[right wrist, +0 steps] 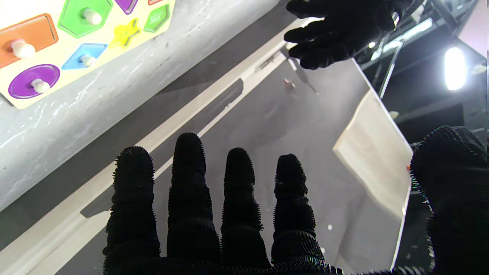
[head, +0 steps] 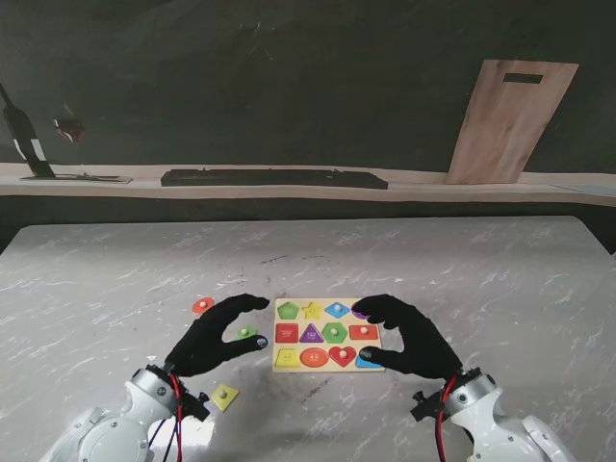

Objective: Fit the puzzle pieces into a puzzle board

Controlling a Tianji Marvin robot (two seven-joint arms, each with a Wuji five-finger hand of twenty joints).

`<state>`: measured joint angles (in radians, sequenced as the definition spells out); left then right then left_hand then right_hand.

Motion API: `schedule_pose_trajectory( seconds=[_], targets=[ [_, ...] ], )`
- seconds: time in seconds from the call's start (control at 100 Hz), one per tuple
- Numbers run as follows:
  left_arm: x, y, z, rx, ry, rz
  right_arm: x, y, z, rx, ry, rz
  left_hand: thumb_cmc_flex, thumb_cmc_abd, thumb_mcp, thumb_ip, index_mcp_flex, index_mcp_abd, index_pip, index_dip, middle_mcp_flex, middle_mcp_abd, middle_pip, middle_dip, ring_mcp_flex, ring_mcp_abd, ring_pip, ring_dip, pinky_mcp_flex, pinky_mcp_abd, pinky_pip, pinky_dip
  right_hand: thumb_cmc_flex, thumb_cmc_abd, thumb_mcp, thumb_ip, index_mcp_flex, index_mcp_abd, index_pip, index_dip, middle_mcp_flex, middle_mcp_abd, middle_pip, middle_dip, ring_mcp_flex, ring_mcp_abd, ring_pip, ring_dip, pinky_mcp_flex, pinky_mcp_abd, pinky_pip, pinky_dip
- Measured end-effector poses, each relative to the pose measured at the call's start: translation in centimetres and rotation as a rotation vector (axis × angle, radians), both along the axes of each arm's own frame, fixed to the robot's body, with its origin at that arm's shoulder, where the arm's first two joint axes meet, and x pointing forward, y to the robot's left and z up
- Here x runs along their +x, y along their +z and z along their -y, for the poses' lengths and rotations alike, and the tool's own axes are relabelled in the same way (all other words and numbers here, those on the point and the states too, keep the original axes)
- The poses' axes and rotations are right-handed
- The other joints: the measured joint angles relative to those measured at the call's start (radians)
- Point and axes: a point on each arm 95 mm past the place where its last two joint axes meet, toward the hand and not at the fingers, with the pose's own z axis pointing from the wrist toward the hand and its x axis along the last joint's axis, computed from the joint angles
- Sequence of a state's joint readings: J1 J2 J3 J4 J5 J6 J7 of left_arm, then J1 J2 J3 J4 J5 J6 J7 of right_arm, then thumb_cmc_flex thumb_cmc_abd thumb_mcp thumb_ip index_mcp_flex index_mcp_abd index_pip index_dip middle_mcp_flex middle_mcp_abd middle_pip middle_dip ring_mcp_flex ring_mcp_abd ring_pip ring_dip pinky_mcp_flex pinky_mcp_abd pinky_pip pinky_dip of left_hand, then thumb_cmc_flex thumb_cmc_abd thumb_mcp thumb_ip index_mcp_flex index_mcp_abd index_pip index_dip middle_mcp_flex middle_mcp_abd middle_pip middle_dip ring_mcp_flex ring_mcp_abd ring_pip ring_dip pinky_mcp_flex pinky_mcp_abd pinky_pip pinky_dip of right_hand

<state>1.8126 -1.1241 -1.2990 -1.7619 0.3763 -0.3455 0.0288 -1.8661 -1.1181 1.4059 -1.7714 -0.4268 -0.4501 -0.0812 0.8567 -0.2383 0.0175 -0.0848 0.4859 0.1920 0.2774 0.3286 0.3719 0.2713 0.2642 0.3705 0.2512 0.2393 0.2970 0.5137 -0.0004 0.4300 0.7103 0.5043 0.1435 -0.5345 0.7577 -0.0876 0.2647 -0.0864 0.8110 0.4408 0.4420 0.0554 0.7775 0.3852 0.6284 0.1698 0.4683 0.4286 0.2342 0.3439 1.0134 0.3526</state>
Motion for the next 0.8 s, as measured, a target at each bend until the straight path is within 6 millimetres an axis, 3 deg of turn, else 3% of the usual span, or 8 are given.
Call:
schedule_pose_trajectory(
  seconds=[0.34, 0.68, 0.8],
  targets=[
    [-1.5, -0.5, -2.5, 0.110, 0.046, 0.000, 0.4, 0.2, 0.5, -0.044, 0.022, 0.013, 0.000, -0.009, 0.000, 0.000, 0.001, 0.000, 0.000, 0.000, 0.028, 0.000, 0.001, 0.002, 0.010, 0.000, 0.006, 0.017, 0.006, 0.000, 0.044, 0.026, 0.000, 0.000, 0.000, 0.000, 0.000, -0.001, 0.000, 0.000, 0.020, 0.000, 0.001, 0.000, 0.000, 0.000, 0.000, 0.008, 0.001, 0.000, 0.000, 0.007],
    [-3.4, -0.9, -6.6, 0.529, 0.089, 0.088, 0.4, 0.1, 0.6, -0.049, 0.012, 0.021, 0.028, -0.014, 0.000, 0.000, 0.027, 0.000, 0.007, 0.000, 0.080, 0.000, 0.035, 0.032, 0.027, 0.000, 0.024, 0.040, 0.021, 0.000, 0.099, 0.057, 0.000, 0.000, 0.000, 0.000, 0.038, -0.001, 0.000, 0.000, 0.031, 0.000, 0.012, 0.000, 0.001, 0.000, 0.000, 0.016, 0.008, 0.000, -0.001, 0.012],
    [-3.9, -1.0, -8.1, 0.673, 0.133, 0.096, 0.3, 0.0, 0.5, -0.056, 0.014, 0.026, 0.028, -0.013, 0.000, 0.000, 0.076, 0.000, 0.034, 0.022, 0.136, 0.000, 0.049, 0.055, 0.064, 0.000, 0.068, 0.065, 0.037, 0.000, 0.155, 0.072, 0.000, 0.000, 0.000, 0.000, 0.050, 0.000, 0.000, 0.009, 0.042, 0.000, 0.013, 0.002, 0.002, 0.000, 0.010, 0.016, 0.009, 0.000, 0.000, 0.018]
  ],
)
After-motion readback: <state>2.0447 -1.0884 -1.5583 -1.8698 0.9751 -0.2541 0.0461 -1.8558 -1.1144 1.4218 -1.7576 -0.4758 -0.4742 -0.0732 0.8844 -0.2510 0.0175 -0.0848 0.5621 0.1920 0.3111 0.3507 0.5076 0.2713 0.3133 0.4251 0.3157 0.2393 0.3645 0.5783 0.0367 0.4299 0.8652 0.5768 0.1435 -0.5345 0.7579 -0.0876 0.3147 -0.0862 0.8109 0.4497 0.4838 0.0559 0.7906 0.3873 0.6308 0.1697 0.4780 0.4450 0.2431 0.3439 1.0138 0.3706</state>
